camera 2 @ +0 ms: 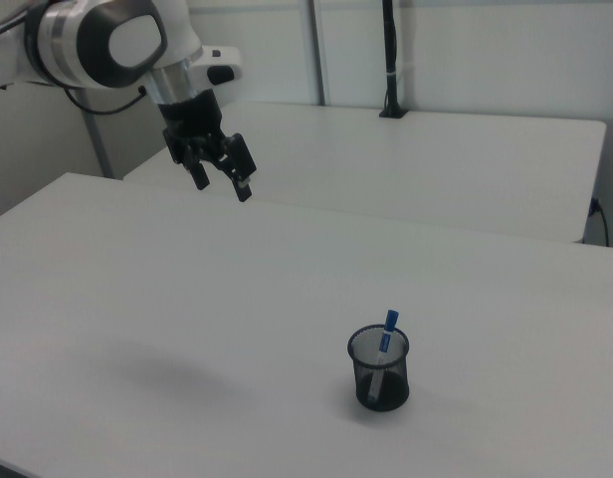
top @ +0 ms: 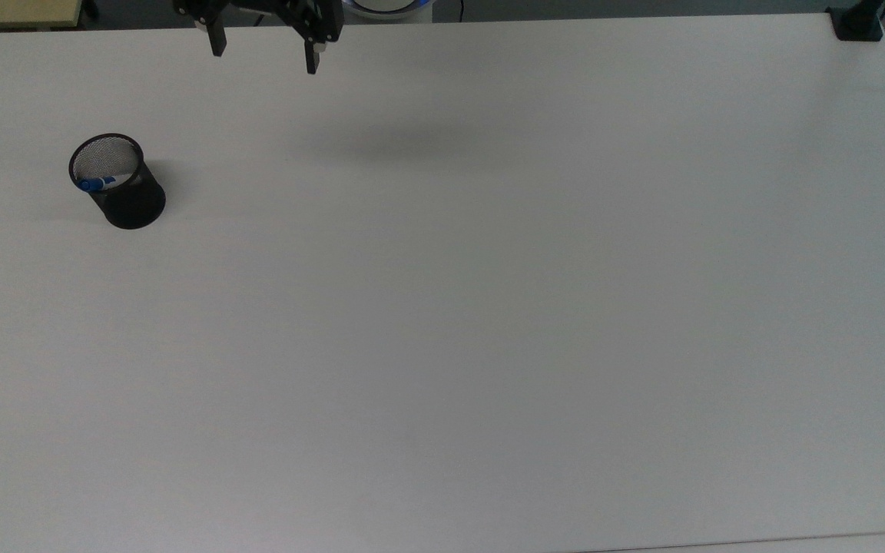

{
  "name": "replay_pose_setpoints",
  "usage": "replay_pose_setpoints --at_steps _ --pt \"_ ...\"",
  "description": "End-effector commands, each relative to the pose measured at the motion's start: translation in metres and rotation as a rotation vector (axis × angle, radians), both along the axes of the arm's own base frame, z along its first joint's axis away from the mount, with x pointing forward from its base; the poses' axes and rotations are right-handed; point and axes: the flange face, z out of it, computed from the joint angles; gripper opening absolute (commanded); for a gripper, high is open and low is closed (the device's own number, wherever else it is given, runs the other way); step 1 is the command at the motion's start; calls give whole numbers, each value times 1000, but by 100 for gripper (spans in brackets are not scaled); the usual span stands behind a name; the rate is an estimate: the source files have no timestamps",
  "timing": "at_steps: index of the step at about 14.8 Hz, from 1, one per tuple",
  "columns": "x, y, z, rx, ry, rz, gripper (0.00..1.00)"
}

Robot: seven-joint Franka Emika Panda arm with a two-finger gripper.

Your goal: Insert the marker

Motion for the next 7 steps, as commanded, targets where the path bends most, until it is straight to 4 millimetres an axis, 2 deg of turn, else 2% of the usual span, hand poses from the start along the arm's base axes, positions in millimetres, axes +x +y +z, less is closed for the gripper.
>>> replay_pose_setpoints --at_steps 1,7 --pt "7 -3 0 -14 -14 18 100" --pt "6 -2 1 -14 -9 24 100"
